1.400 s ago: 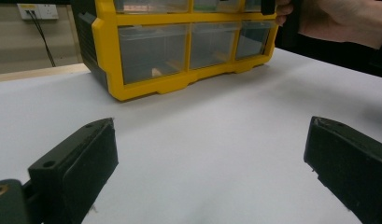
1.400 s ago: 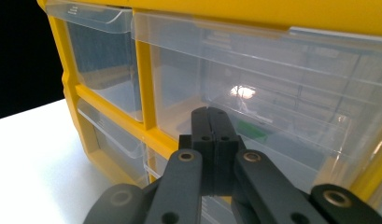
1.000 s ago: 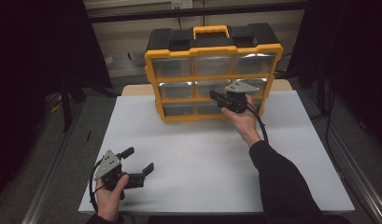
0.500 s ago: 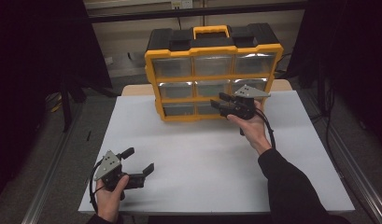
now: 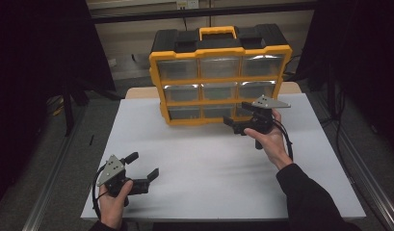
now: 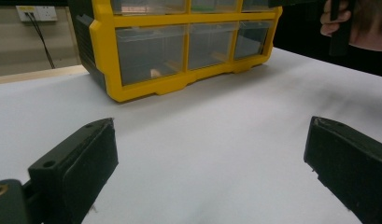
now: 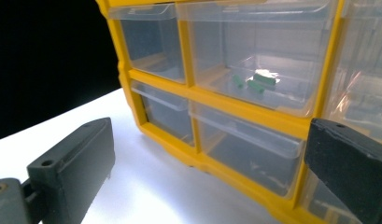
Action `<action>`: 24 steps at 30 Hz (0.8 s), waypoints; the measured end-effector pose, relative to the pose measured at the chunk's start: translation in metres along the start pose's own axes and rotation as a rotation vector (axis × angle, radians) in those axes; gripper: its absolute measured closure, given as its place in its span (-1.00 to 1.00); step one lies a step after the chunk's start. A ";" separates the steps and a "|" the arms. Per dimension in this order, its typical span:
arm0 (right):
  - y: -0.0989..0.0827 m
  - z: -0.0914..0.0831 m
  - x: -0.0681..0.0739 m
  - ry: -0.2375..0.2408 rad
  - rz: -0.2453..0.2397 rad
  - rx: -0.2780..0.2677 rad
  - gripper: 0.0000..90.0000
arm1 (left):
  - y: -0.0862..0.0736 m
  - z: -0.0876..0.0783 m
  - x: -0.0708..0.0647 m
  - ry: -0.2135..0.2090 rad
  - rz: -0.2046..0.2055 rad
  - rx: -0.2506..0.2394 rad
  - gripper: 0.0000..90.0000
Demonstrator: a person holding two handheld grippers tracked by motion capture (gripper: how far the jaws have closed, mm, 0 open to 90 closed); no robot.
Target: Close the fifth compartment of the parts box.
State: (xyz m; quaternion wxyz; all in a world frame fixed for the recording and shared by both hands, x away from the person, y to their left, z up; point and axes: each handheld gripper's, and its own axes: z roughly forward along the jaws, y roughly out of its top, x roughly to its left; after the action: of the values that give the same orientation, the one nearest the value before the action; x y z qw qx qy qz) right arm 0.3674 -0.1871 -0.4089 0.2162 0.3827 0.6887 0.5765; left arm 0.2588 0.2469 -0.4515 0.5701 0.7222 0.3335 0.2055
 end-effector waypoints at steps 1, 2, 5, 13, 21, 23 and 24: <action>-0.001 -0.002 0.001 0.000 -0.001 0.004 -0.99 | 0.000 0.000 0.000 0.004 0.000 -0.004 -0.94; -0.002 -0.004 0.001 0.002 -0.009 0.010 -1.00 | 0.000 0.000 0.000 0.002 -0.002 -0.005 -0.94; -0.004 -0.009 0.003 0.002 -0.024 0.000 -1.00 | 0.000 0.000 -0.001 0.004 -0.008 -0.004 -0.94; -0.012 -0.027 0.003 -0.004 -0.038 0.014 -0.98 | 0.000 0.000 0.000 -0.005 -0.001 -0.006 -0.94; -0.019 -0.050 0.001 -0.038 -0.067 0.010 -0.97 | 0.000 0.000 0.000 0.004 -0.004 0.000 -0.94; -0.021 -0.053 0.000 -0.056 -0.073 0.018 -0.97 | 0.000 0.000 0.000 0.002 -0.004 -0.005 -0.94; -0.022 -0.055 0.000 -0.064 -0.079 0.030 -0.97 | 0.000 0.000 0.000 0.001 -0.005 -0.005 -0.94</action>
State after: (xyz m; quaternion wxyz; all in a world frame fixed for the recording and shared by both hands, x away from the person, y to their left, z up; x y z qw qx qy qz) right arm 0.3204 -0.2233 -0.4171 0.2547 0.3767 0.7046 0.5448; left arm 0.2588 0.2466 -0.4511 0.5722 0.7199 0.3349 0.2054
